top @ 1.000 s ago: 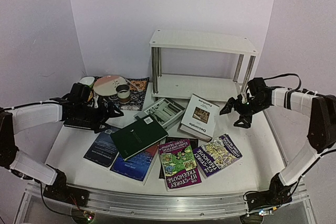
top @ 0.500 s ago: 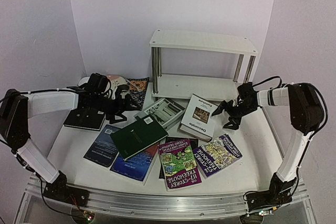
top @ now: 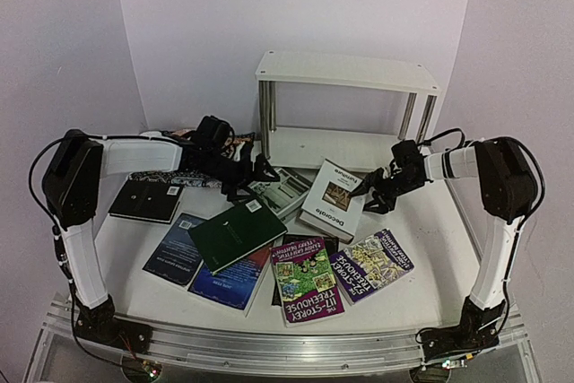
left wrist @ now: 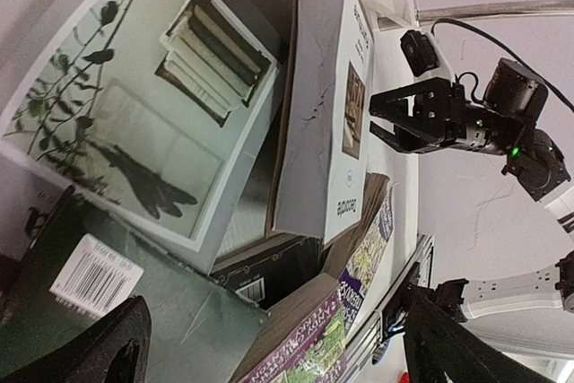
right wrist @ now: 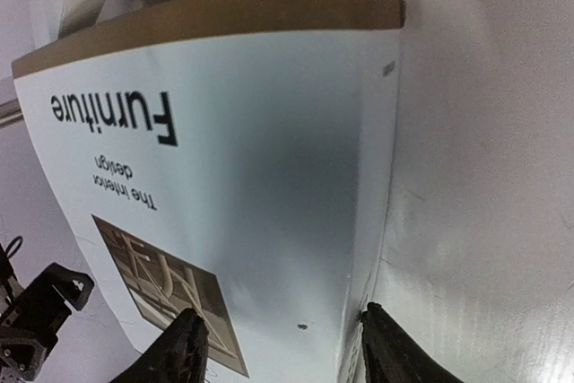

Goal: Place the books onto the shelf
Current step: Pick up the book at the center of the board.

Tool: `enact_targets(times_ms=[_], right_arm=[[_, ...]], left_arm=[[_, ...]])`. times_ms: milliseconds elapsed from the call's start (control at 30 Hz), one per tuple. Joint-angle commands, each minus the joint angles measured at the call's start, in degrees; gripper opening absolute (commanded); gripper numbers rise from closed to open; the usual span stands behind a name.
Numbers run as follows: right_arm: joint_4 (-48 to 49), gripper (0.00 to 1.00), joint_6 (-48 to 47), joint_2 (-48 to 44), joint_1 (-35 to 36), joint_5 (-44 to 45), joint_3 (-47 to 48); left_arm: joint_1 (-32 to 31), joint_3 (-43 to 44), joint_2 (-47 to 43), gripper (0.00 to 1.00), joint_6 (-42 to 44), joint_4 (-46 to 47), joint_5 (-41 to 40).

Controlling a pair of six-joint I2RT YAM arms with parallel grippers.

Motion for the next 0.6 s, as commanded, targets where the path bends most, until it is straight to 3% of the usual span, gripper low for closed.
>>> enact_targets(times_ms=[0, 567], right_arm=[[0.1, 0.57, 0.8, 0.0, 1.2, -2.5, 1.6], [-2.8, 0.59, -0.4, -0.5, 2.3, -2.7, 2.3]], left_arm=[[-1.5, 7.3, 4.3, 0.99, -0.8, 1.5, 2.5], [-4.0, 15.9, 16.3, 0.98, -2.5, 0.1, 5.6]])
